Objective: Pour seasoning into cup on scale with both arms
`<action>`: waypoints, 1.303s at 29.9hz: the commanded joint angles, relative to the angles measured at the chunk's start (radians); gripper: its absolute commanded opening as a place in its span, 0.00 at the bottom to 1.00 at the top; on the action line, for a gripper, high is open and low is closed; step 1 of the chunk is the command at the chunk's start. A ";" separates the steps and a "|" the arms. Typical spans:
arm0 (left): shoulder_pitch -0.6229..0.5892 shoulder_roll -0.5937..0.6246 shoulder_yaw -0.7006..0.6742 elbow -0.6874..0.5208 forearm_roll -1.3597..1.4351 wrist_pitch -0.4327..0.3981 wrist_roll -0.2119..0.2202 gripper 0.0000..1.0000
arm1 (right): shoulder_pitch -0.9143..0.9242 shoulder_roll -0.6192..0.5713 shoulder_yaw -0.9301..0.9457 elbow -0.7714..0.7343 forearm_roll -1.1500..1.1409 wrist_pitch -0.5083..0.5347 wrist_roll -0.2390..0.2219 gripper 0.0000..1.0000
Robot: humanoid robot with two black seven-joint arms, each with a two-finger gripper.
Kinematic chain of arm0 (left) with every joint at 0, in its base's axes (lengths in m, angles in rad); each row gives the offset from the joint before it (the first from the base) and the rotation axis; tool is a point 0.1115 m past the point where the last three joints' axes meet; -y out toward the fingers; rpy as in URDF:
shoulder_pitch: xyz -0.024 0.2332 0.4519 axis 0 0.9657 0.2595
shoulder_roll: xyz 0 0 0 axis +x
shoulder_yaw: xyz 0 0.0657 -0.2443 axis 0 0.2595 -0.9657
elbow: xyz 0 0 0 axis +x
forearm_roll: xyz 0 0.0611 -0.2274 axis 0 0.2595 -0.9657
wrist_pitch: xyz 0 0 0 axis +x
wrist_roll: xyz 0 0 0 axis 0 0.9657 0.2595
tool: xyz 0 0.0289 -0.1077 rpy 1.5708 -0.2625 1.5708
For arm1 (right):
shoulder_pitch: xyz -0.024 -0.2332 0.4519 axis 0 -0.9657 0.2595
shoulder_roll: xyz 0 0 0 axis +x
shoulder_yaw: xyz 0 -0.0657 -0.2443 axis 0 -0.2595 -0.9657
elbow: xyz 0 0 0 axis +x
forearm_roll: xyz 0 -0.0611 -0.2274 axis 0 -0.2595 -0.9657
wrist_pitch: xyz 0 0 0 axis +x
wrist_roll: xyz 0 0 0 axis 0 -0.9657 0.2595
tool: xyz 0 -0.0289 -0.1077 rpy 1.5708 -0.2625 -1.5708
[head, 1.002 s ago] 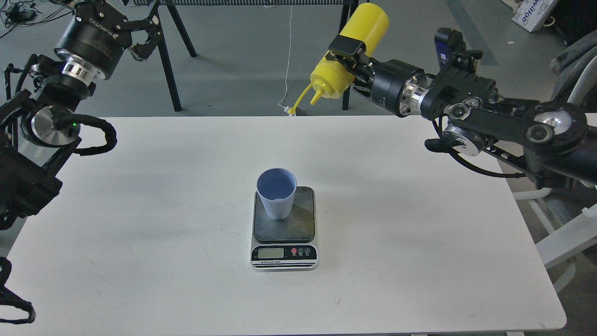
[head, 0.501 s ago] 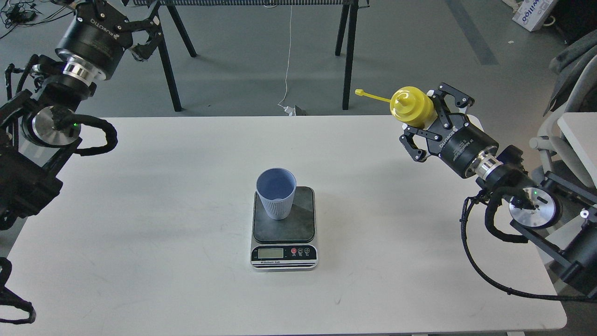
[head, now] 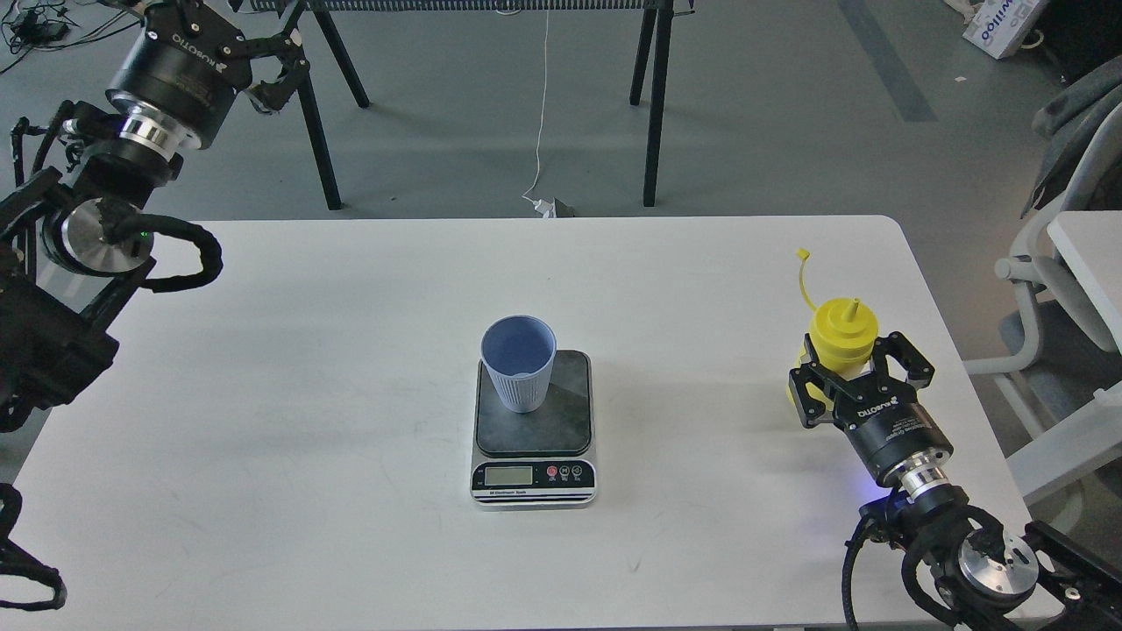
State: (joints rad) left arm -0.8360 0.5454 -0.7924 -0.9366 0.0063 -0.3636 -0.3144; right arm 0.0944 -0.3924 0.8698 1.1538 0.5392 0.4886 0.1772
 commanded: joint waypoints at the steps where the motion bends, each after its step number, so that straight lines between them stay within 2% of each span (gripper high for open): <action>1: 0.002 -0.001 0.002 -0.001 0.000 0.000 0.000 1.00 | -0.019 0.017 0.001 -0.003 0.004 0.000 0.002 0.35; 7: 0.002 -0.002 0.004 -0.001 0.000 -0.001 0.000 1.00 | -0.032 0.017 0.001 -0.005 0.004 0.000 0.002 0.42; 22: 0.006 -0.001 0.001 -0.007 0.001 0.002 0.000 1.00 | -0.045 0.007 0.000 0.015 0.004 0.000 0.004 0.80; 27: 0.009 0.001 -0.001 -0.019 0.001 0.002 0.000 1.00 | -0.087 -0.025 0.005 0.047 0.001 0.000 0.004 0.82; 30: 0.011 0.001 -0.002 -0.021 0.001 0.003 0.000 1.00 | -0.122 -0.055 0.006 0.072 0.001 0.000 0.004 0.93; 39: 0.009 0.001 -0.002 -0.022 0.001 0.003 0.000 1.00 | -0.258 -0.180 0.005 0.144 -0.008 0.000 0.004 0.98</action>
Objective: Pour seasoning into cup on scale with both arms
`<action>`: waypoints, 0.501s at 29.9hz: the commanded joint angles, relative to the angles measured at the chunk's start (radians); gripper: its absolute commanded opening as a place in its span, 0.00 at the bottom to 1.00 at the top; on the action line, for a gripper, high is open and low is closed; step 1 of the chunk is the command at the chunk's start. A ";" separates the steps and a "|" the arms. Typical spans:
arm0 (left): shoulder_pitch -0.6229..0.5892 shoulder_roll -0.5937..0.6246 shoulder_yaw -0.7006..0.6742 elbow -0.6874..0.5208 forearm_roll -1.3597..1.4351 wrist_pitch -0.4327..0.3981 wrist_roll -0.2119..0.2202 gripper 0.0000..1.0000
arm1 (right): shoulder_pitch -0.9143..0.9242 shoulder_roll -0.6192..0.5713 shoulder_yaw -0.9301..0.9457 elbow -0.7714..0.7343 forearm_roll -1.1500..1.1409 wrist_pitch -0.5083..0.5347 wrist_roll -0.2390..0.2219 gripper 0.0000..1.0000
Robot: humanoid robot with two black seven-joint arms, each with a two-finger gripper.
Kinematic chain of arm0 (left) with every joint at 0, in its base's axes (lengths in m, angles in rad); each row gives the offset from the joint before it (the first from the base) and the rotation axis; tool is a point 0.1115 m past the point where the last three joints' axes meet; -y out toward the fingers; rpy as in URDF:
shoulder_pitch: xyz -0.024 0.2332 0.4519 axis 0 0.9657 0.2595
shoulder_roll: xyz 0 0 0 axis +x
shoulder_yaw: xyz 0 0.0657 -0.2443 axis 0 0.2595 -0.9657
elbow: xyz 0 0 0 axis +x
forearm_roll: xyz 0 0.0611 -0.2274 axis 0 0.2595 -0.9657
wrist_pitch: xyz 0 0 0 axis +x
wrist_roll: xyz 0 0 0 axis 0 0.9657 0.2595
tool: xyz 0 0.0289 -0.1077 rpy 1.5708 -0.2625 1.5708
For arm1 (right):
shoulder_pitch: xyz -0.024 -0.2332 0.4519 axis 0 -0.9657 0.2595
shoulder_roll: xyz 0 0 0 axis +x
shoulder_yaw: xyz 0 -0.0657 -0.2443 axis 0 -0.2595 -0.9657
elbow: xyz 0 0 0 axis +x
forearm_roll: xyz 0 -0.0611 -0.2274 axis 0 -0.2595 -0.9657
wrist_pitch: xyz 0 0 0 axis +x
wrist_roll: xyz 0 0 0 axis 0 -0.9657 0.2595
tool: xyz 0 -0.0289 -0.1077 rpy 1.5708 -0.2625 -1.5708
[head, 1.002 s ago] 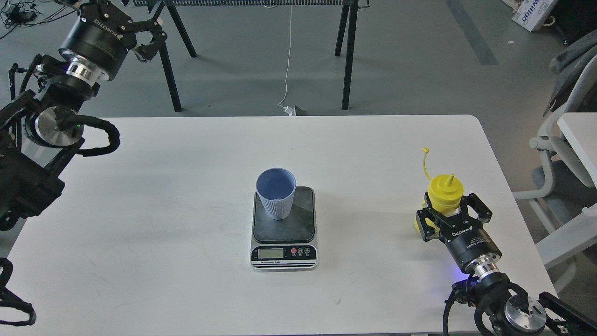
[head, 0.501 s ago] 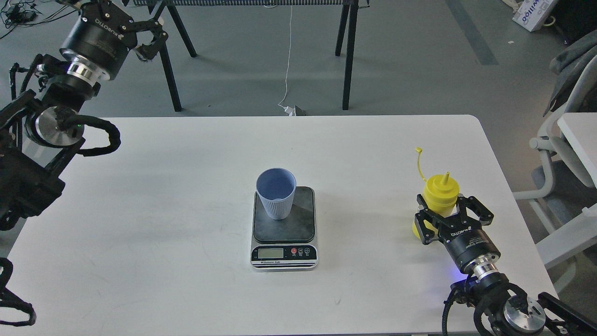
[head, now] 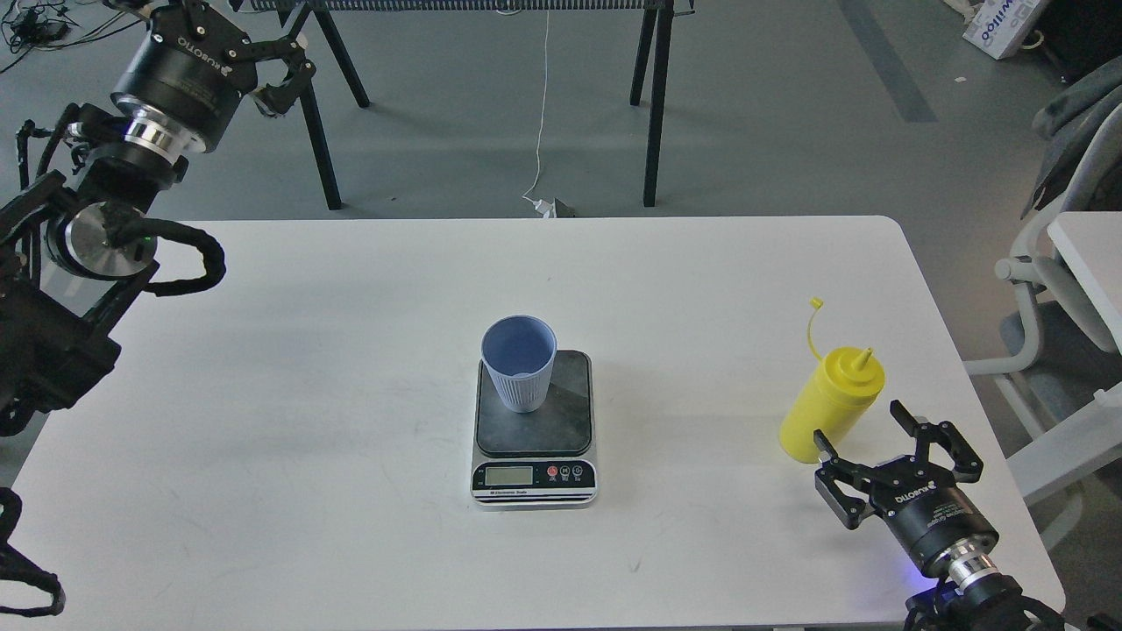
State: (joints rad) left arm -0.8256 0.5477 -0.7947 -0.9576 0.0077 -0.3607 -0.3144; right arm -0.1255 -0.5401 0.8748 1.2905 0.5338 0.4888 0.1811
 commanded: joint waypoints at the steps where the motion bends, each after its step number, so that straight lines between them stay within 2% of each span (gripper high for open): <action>1: 0.000 -0.003 0.000 -0.001 0.000 0.000 0.000 1.00 | -0.048 -0.041 0.000 0.009 -0.005 0.000 0.000 0.99; 6: 0.000 0.000 -0.001 -0.001 0.000 0.000 0.000 1.00 | -0.068 -0.138 0.010 -0.002 -0.005 0.000 0.021 0.99; 10: 0.000 -0.002 0.000 0.002 -0.005 0.000 0.002 1.00 | -0.051 -0.179 0.108 -0.042 -0.011 0.000 0.037 0.99; 15: 0.003 -0.014 -0.001 0.016 -0.006 0.000 0.000 1.00 | 0.114 -0.170 0.205 -0.166 -0.047 0.000 0.037 0.99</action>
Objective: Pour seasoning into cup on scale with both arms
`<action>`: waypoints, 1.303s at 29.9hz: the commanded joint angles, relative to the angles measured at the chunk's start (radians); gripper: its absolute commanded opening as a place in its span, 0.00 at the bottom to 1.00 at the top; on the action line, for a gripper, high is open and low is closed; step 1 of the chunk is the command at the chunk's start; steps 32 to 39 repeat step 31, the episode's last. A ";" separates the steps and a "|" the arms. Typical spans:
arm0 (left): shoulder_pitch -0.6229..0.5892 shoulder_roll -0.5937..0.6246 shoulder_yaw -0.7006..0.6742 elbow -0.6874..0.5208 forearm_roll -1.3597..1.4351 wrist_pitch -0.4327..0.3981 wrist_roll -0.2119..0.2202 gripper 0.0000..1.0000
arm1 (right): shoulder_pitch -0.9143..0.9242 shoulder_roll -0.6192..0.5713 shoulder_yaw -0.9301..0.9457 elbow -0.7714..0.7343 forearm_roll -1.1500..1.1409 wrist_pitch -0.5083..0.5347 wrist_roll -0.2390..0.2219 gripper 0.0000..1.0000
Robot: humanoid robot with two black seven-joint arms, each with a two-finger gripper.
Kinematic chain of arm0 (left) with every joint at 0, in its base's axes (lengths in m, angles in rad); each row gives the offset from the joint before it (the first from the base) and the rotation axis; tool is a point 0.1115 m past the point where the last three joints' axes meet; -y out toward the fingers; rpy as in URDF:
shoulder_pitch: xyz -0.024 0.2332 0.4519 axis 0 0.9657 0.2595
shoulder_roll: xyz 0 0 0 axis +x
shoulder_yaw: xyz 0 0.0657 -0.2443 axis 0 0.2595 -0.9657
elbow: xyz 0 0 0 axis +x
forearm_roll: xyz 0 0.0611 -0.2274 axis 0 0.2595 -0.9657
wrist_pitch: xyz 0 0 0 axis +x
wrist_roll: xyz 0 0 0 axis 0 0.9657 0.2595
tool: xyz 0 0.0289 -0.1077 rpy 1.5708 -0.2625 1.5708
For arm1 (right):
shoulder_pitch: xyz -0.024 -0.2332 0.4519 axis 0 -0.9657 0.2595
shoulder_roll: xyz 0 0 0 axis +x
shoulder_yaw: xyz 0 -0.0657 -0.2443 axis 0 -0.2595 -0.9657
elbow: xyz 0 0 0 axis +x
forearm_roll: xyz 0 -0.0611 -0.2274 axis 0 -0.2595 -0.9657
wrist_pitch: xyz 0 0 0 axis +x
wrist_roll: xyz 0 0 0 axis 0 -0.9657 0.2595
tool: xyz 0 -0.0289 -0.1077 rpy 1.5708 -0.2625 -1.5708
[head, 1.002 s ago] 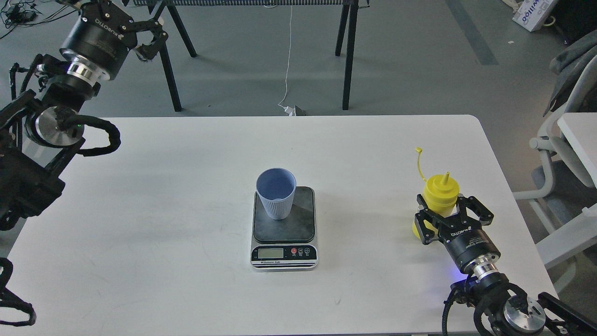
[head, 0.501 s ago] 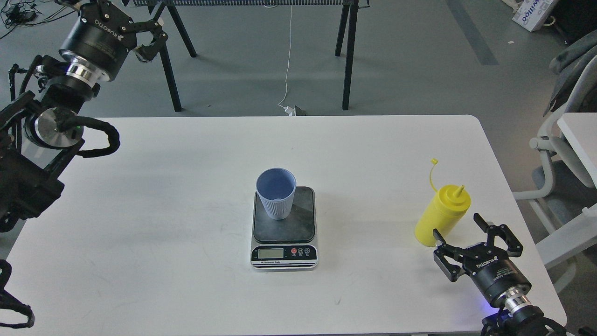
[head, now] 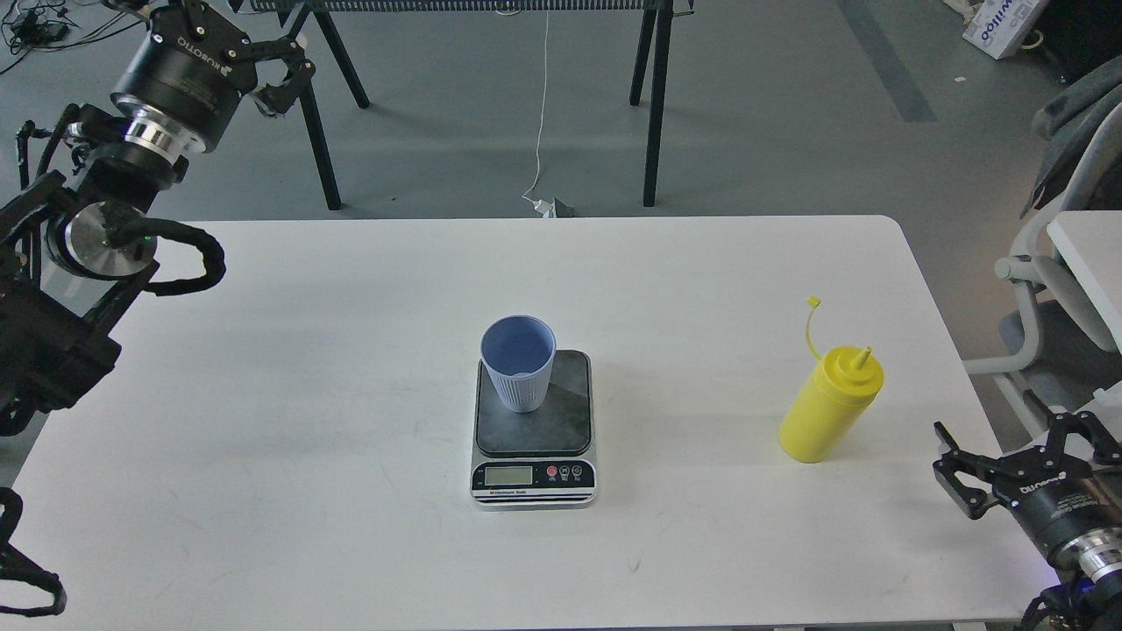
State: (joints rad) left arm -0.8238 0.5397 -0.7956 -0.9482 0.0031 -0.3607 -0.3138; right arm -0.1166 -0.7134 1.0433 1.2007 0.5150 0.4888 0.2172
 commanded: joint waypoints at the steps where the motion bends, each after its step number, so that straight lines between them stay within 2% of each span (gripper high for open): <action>1: 0.003 -0.007 -0.004 0.009 -0.003 0.000 -0.002 1.00 | 0.154 0.003 0.038 -0.110 -0.039 0.000 0.004 0.99; 9: 0.015 -0.026 -0.063 0.158 -0.043 -0.014 0.010 1.00 | 0.544 0.015 -0.043 -0.370 -0.116 0.000 -0.005 0.99; 14: 0.020 -0.029 -0.066 0.210 -0.081 -0.055 0.012 1.00 | 0.787 0.116 -0.159 -0.551 -0.116 0.000 -0.016 0.99; 18: 0.022 -0.032 -0.066 0.250 -0.103 -0.058 0.012 1.00 | 0.905 0.218 -0.192 -0.671 -0.116 0.000 -0.036 0.99; 21: 0.023 -0.032 -0.066 0.252 -0.103 -0.063 0.013 1.00 | 0.949 0.285 -0.180 -0.725 -0.115 0.000 -0.038 0.99; 25: 0.022 -0.035 -0.066 0.252 -0.103 -0.063 0.010 1.00 | 0.965 0.341 -0.177 -0.724 -0.112 0.000 -0.035 0.99; 39: 0.023 -0.035 -0.066 0.252 -0.103 -0.063 0.010 1.00 | 0.973 0.344 -0.180 -0.719 -0.110 0.000 -0.027 0.99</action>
